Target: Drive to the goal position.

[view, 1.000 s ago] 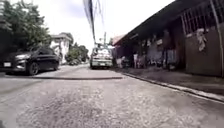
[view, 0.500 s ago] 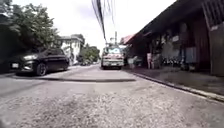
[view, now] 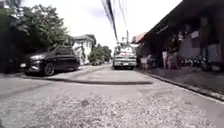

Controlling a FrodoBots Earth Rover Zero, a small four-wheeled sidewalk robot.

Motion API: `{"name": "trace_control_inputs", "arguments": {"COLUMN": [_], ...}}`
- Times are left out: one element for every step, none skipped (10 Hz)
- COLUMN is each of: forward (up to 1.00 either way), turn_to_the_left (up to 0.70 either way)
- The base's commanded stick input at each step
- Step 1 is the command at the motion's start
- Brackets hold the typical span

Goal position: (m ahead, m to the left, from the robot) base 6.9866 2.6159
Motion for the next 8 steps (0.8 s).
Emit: {"name": "trace_control_inputs", "arguments": {"forward": [1.0,1.0,1.0,1.0,1.0,1.0,1.0,1.0], "turn_to_the_left": [0.0,0.19,0.27,0.27,0.27,0.27,0.27,0.27]}}
